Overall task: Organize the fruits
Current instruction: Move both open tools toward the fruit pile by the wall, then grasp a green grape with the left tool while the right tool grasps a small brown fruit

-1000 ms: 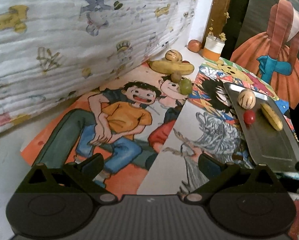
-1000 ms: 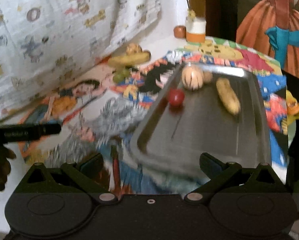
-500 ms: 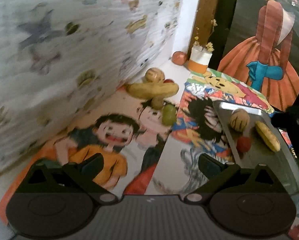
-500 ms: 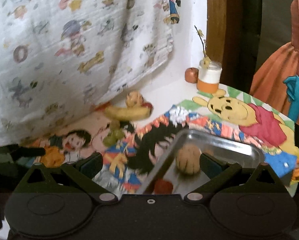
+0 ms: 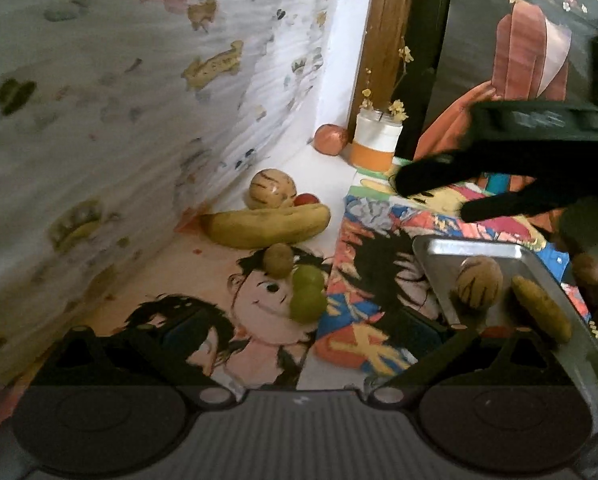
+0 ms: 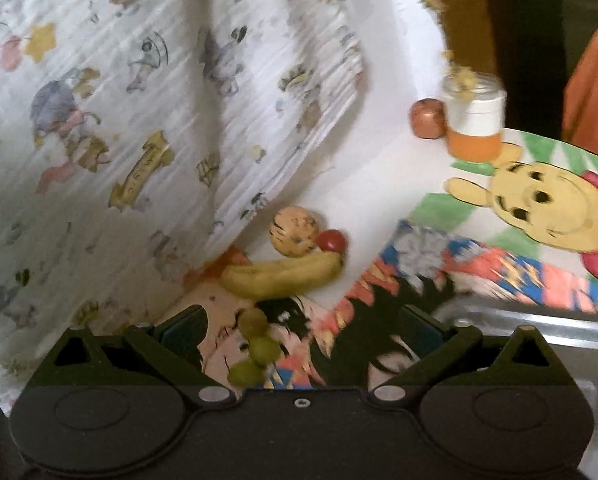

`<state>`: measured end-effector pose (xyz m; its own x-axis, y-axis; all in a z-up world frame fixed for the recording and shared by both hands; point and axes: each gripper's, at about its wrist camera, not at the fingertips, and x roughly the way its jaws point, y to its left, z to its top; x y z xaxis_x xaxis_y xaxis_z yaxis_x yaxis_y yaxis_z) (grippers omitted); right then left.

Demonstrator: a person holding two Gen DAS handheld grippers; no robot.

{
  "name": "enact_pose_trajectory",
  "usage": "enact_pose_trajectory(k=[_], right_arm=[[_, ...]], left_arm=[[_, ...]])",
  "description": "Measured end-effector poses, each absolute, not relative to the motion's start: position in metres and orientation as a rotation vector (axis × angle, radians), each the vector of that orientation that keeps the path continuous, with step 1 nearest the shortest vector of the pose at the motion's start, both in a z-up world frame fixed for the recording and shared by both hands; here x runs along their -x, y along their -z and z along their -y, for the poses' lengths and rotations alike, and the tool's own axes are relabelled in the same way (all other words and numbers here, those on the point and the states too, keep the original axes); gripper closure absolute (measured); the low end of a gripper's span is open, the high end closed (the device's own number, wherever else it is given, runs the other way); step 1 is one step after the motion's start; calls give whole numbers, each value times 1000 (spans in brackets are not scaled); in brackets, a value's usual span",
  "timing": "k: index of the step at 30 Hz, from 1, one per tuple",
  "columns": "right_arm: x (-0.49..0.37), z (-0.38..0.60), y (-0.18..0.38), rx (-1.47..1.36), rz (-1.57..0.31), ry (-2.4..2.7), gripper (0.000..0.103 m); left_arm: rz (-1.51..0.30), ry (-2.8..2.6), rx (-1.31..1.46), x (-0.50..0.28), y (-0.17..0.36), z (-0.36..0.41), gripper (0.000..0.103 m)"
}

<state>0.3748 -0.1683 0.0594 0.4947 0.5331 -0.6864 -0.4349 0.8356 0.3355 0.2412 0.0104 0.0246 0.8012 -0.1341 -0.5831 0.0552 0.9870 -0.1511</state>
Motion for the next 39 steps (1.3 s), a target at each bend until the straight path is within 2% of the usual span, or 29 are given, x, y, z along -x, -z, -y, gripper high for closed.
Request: enact_pose_trajectory(k=[7,15,25,32,39], right_arm=[[-399,122,-38,-43,-965,-691,20],[-407,95,-12,34,-1038,-732,43],[-412,84,-1,72,-1061,-738,60],[-413,83,2,77,-1059,-744,72],[-411,83,1,75,-1049,-753,75]], left_arm=[[-625,100,186,-258,-15,-11,19],[-633,98,234,-267,-4,-14,35],[-655,102,271,-275,3,-16,48],[-668,110,282,-278,5,-17,64],[-670,105,298,-279,6,-19,74]])
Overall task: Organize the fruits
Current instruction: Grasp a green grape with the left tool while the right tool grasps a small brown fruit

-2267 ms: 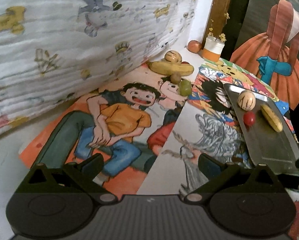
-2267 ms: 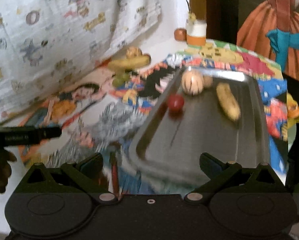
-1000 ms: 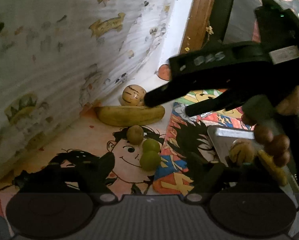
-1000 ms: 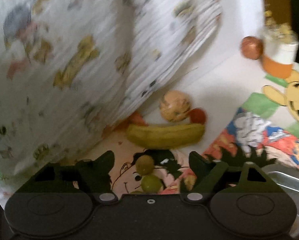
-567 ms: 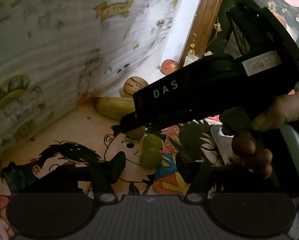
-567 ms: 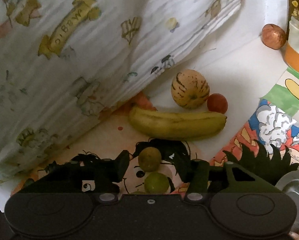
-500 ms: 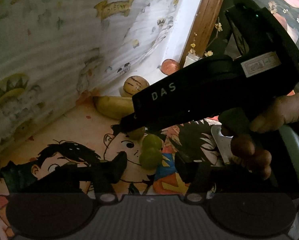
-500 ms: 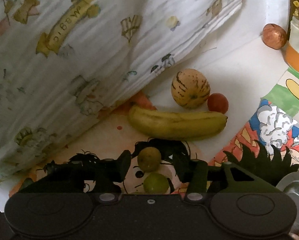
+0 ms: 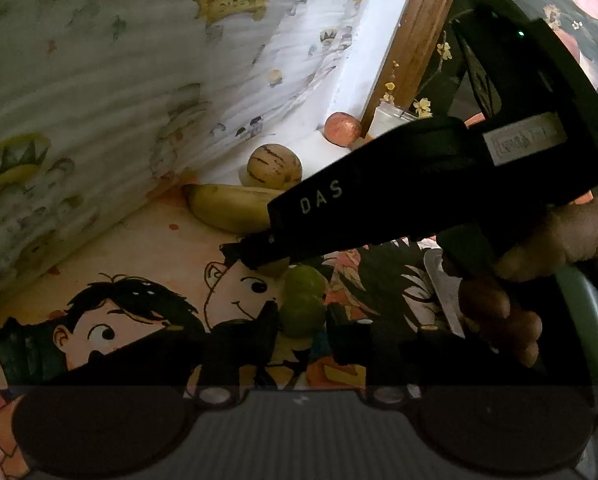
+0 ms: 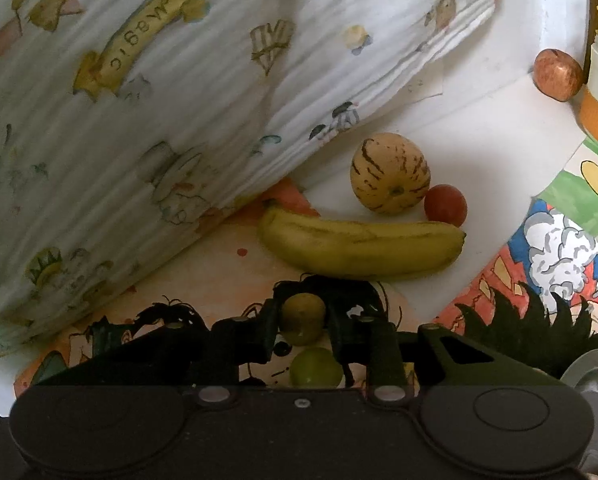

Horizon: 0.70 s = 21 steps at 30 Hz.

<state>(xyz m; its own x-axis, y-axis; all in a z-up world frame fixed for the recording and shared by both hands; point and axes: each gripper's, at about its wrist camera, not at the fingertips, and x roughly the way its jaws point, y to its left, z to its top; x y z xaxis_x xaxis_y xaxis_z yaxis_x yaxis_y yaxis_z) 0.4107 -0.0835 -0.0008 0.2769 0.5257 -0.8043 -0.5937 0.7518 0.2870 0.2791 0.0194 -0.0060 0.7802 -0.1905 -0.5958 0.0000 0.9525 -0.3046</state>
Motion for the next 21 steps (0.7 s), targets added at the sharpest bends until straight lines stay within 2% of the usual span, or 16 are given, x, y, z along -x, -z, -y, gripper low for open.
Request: enact_pose_trajectory(k=[21], right_arm=[[-370,159,-46,-70,-907,-696,75]], left_arm=[[-657,98,314,-255,-17,-10,75]])
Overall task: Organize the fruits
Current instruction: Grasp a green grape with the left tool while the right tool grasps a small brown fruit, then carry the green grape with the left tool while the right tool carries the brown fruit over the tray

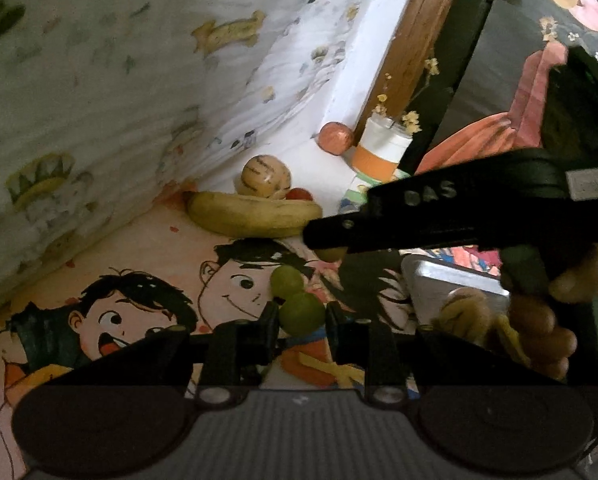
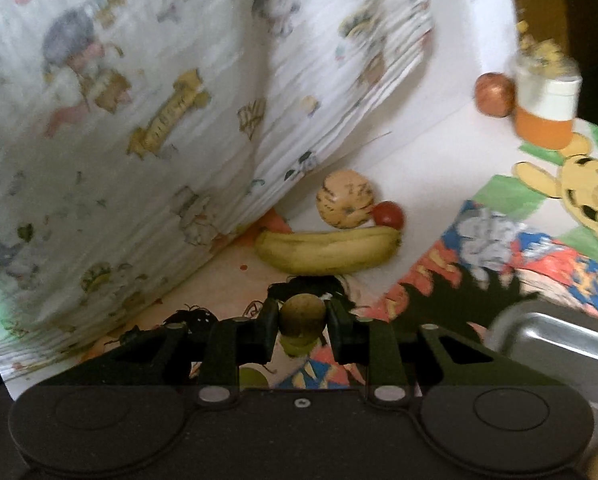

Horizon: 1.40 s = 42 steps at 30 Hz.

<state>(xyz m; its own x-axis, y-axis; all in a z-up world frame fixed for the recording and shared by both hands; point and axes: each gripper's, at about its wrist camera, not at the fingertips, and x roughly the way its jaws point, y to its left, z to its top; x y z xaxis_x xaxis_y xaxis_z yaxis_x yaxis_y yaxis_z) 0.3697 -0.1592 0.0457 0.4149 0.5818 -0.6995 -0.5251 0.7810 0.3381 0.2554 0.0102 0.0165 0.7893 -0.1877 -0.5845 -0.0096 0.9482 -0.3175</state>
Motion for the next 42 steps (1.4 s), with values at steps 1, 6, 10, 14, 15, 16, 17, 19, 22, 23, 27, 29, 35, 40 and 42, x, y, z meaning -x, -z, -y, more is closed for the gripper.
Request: enact_pose_trajectory(k=[1,6,10,14,15,16,17,19,22,23,27,29,35,40,42], right_arm=[[-366,166,-48,-75,-898,-690,75],[-343,206,-63,-100,-860,-649,75],[-326,235,-71,-115,-836,-610,75],[-310,263,-75,-139,-816,-572,75],[-305,270,-75,-144,-811,-561,75],[-301,275,-75,-147,-807,-553,75],[-296,282,-75,-152,-804,-543,75],[-287,293,-74,-161,-800,-523,75],[-274,308,-69,-179,-801,-496,75],[-270,312,-67,-184,-802,-489,75],[-254,331,-60,-202,-802,-455,75],[-247,340,-56,-217,-806,-436,75],[-229,359,-41,-238,-819,-387,75],[-217,362,-27,-216,-826,-357,75],[-215,362,-23,-212,-828,-348,75]], left_arm=[[-652,101,311,-253,-19,-8,75],[-635,119,298,-243,-31,9,75],[-631,139,288,-235,-38,27,75],[-639,158,294,-225,-43,45,75],[-642,163,291,-222,-43,49,75],[-643,168,287,-219,-43,52,75],[-645,173,284,-217,-44,57,75],[-649,185,280,-211,-45,67,75],[-658,205,265,-206,-44,81,75],[-662,212,260,-205,-43,86,76],[-684,230,251,-202,-37,99,76],[-696,235,243,-201,-34,105,75],[-736,238,231,-199,-22,115,75],[-756,243,224,-197,-16,122,75],[-761,243,221,-197,-14,124,75]])
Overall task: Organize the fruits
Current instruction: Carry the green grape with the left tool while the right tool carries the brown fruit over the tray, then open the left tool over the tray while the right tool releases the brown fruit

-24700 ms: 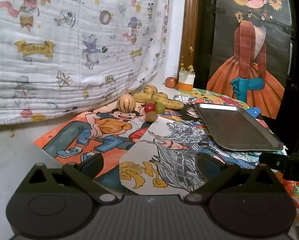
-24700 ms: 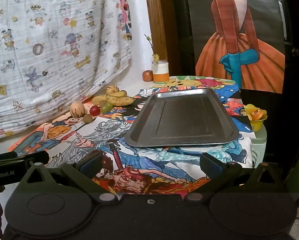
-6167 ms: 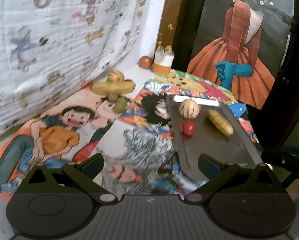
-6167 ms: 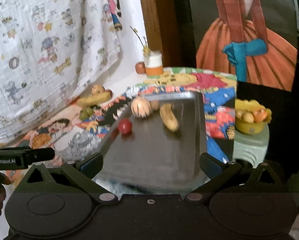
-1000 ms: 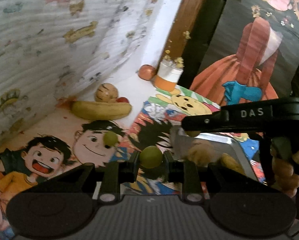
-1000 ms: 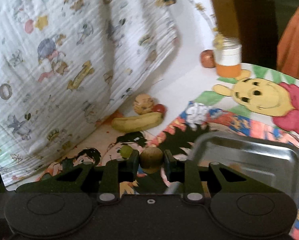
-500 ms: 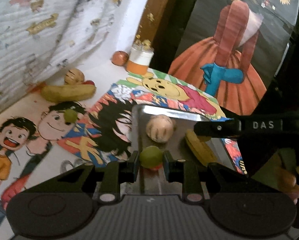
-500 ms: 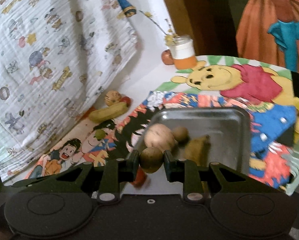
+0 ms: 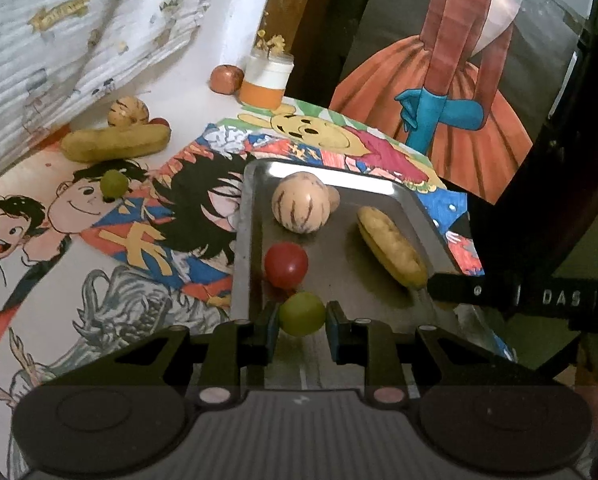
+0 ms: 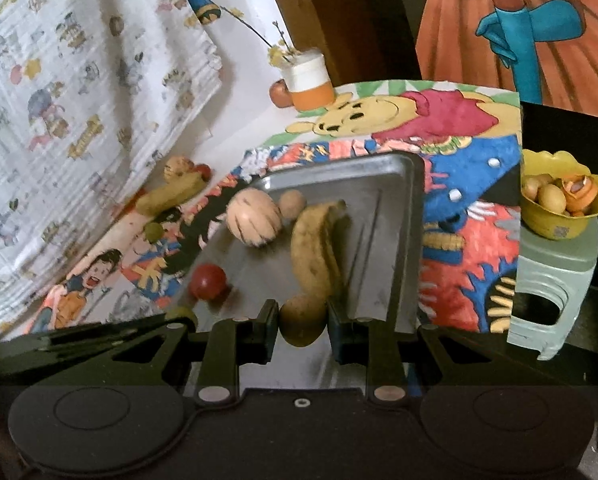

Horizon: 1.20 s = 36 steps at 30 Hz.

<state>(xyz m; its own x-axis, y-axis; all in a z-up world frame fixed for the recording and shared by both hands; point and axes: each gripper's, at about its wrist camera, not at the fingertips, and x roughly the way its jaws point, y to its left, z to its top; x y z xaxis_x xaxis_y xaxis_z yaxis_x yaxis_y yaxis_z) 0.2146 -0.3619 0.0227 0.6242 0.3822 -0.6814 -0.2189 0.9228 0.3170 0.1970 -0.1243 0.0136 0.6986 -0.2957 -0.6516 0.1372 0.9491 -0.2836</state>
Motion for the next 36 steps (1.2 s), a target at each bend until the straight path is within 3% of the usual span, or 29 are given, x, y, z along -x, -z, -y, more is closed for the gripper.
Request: enact_pose_trajectory(k=[23,31,36], right_arm=[[-209,357,-11,-185,-817,-331,71],[-202,354,-14,-143,-790,-327,63],[-194,353,-19,-149,-772,-321,48]], left_arm=[[-781,236,220,-199,-6,127,74],[-785,235,253,-196,-9,122,71],[-762,232,263,-190,-17,117,61]])
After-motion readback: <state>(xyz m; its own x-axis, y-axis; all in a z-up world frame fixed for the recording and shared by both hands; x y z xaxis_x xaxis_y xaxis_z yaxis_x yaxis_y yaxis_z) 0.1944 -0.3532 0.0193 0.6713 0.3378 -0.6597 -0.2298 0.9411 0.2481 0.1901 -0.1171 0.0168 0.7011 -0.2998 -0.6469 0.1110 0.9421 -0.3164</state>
